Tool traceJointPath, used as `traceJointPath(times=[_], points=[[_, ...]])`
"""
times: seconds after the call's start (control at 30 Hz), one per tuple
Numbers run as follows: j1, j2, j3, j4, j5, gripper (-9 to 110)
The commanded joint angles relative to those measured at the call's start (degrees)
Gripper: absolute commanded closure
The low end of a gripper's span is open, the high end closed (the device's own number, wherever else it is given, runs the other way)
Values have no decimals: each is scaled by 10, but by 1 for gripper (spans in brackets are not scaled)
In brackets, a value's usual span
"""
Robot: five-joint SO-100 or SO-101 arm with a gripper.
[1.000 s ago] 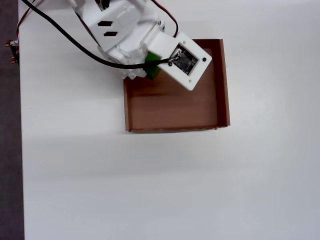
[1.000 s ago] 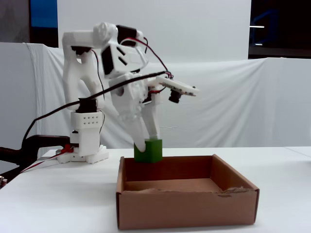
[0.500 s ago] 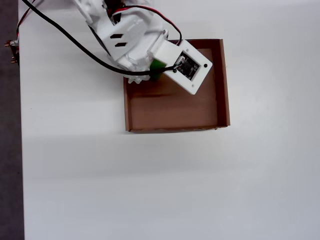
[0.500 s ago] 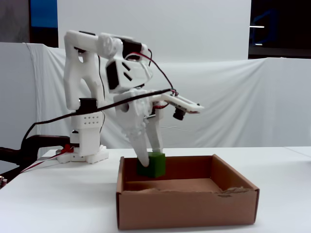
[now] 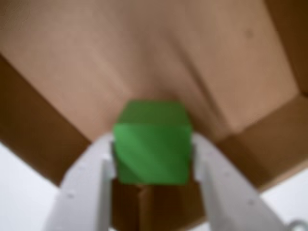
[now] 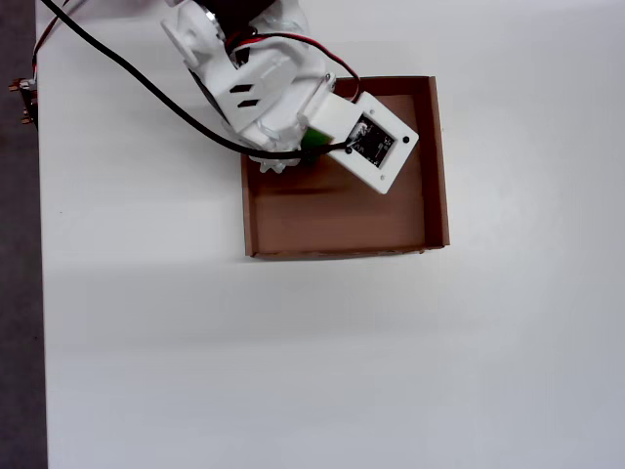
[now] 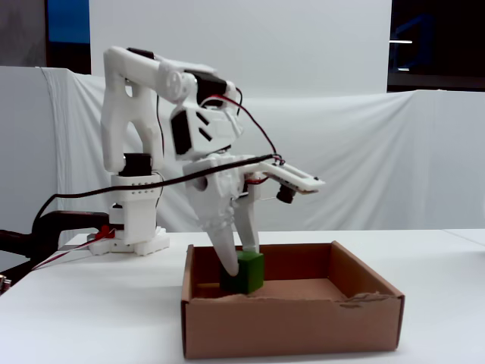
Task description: Grasp a green cube and put it in a box.
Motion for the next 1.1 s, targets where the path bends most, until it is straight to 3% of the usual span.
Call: traceJointPath(times=[0.0,0.43,0.73,1.07], points=[[-4,3,8,-28,1,87],[-5,-4,21,-40,1,87],[-4,4,32,-53,0,80],[47,146,4,61,45,80]])
